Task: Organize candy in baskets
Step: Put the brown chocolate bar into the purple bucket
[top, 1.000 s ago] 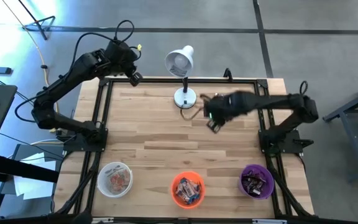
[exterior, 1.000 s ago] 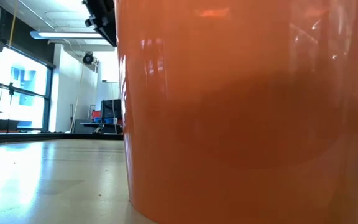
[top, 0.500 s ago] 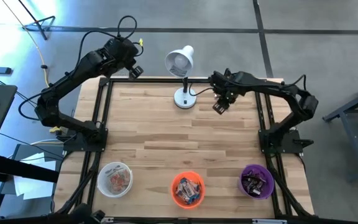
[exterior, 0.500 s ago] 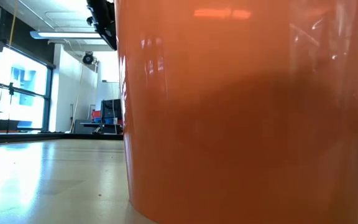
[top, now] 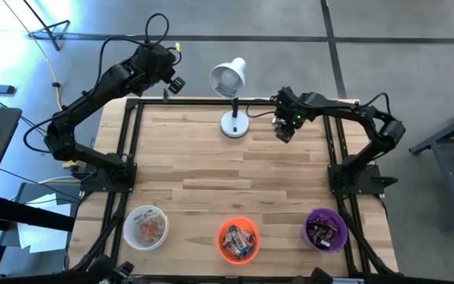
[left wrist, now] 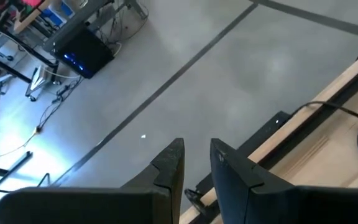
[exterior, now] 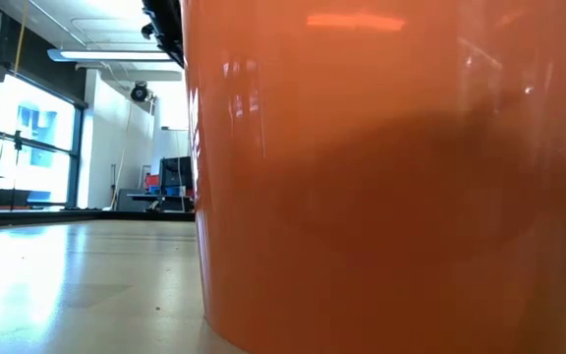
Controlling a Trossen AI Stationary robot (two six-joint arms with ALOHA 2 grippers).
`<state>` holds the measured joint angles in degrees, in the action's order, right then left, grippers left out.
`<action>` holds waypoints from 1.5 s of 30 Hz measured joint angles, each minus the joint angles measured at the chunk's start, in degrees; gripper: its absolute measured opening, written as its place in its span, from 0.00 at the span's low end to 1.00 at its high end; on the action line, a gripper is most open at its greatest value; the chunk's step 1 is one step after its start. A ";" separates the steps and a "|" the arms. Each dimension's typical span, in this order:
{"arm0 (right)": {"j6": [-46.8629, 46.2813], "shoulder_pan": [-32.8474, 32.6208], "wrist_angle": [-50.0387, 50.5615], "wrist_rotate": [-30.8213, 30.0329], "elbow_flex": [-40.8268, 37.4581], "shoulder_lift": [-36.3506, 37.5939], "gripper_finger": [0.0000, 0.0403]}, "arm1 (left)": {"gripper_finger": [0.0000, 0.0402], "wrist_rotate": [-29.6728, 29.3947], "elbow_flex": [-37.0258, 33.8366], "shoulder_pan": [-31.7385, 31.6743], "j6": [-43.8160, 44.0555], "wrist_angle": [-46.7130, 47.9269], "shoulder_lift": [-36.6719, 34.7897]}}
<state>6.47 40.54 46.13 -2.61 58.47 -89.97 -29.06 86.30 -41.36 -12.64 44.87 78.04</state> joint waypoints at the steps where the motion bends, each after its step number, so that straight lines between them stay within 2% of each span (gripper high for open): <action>1: 0.01 0.42 -0.96 0.66 -0.62 -0.01 0.46 | 0.16 0.00 0.00 0.00 0.00 -0.23 0.00; 4: 0.47 1.45 -4.35 2.45 -2.98 -0.03 0.46 | 0.16 -0.02 0.00 -0.02 0.00 -1.68 0.00; 18: 0.97 3.41 -14.73 2.67 -11.03 -0.18 0.46 | 0.16 -0.02 0.00 -0.02 -2.96 -5.64 0.00; 25: -1.93 4.24 -17.52 3.15 -11.11 -5.94 0.44 | 0.16 -0.02 0.00 -0.02 -2.99 -5.61 0.00; 30: -3.20 4.19 -16.81 4.66 -10.79 -7.65 0.34 | 0.16 -0.02 0.00 -0.02 -2.99 -5.60 0.00; 37: -8.41 4.10 -12.29 5.27 -8.42 -6.89 0.04 | 0.16 -0.02 0.00 -0.01 -3.04 -5.59 0.00; 42: -12.26 4.06 -6.91 5.75 -4.05 -7.22 0.06 | 0.16 -0.01 0.00 -0.02 -3.04 -5.58 -0.02; 45: -14.01 4.04 -2.72 7.76 0.05 -7.09 0.02 | 0.16 -0.02 0.00 -0.02 -3.04 -5.46 -0.02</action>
<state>-7.54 44.58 43.41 5.14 58.52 -97.06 -29.08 86.30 -41.39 -15.69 39.41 78.02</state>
